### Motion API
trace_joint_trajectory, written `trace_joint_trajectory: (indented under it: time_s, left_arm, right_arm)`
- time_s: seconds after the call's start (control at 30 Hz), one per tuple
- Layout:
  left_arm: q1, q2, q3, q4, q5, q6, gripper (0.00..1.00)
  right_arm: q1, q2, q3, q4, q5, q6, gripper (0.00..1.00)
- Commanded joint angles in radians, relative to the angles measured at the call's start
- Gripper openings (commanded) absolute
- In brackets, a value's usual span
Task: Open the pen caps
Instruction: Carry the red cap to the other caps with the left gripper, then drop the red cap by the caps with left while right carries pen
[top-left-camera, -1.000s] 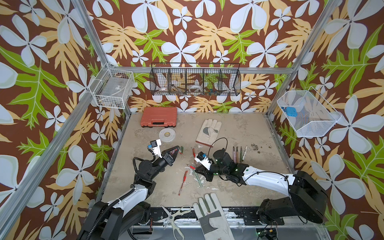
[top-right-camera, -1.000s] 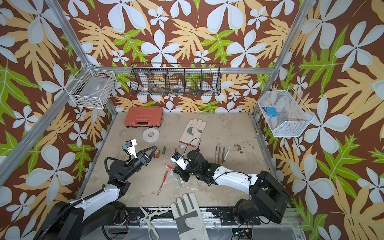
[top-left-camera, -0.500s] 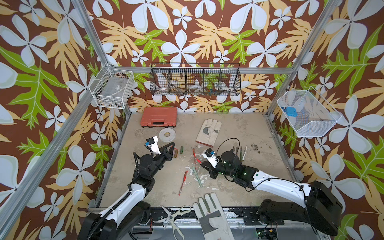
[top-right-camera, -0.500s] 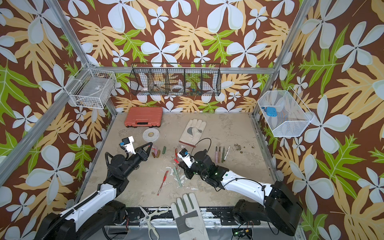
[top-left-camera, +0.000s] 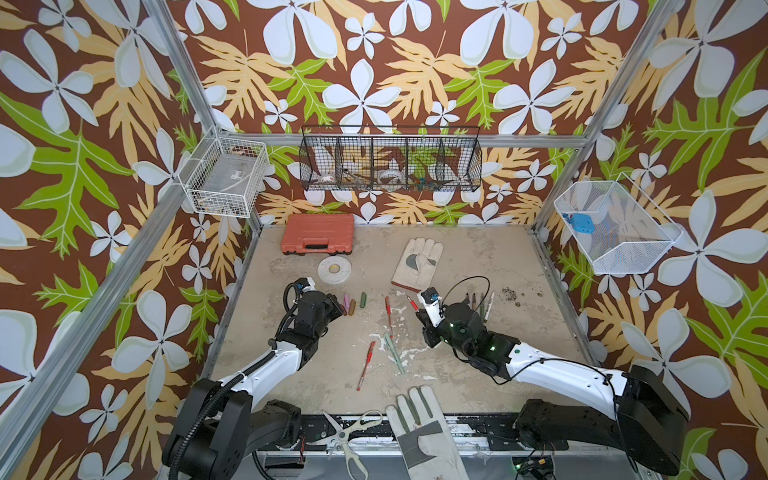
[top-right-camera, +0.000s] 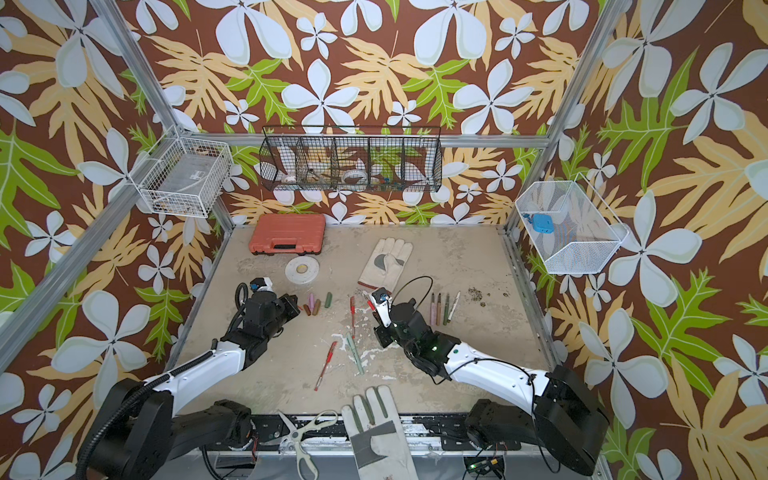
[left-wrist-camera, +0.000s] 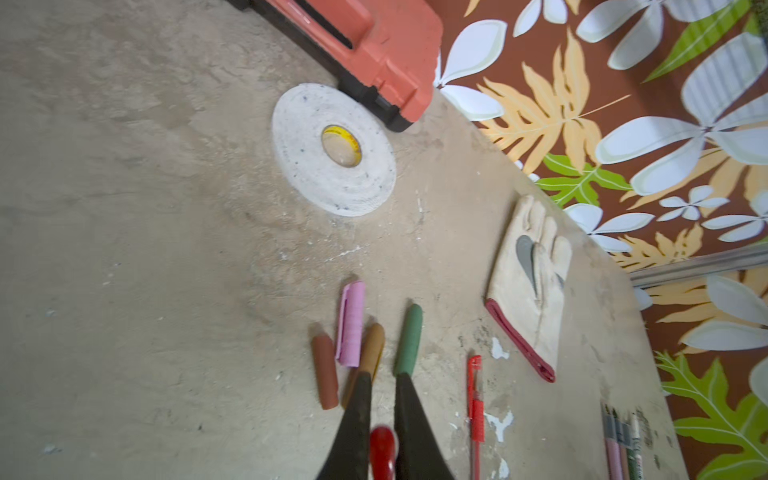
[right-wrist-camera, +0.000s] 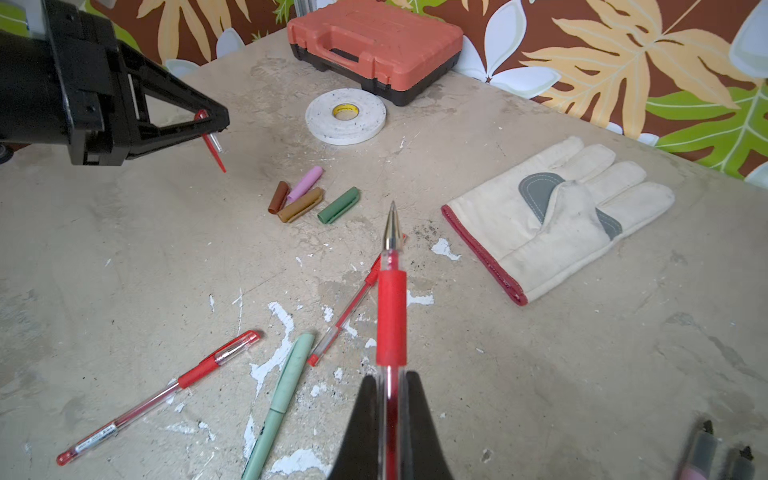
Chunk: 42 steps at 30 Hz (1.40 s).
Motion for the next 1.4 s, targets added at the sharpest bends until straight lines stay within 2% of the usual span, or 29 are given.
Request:
trace_joint_trajectory:
  time_s: [0.0,0.37,0.63,1.0,1.27,1.37]
  left_arm:
    - [0.007,0.023,0.014,-0.052,-0.068,-0.005,0.0]
    - [0.049,0.186,0.067,-0.055,0.035,0.035,0.0]
    - [0.053,0.291,0.109,-0.066,0.062,0.063,0.0]
    - [0.064,0.328,0.131,-0.092,0.051,0.074,0.01]
    - [0.064,0.319,0.124,-0.085,0.052,0.077,0.06]
    - [0.065,0.313,0.123,-0.085,0.053,0.078,0.11]
  right_arm:
    - [-0.002,-0.007,0.006,-0.011,0.053,0.018,0.0]
    - [-0.031,0.0,0.0,-0.017,0.052,0.032,0.0]
    - [-0.044,-0.003,-0.003,-0.015,0.032,0.04,0.0]
    - [-0.053,-0.012,-0.006,-0.012,0.023,0.045,0.0]
    - [-0.059,-0.029,-0.016,-0.006,0.022,0.049,0.0]
    - [-0.067,-0.031,-0.021,-0.003,0.014,0.052,0.0]
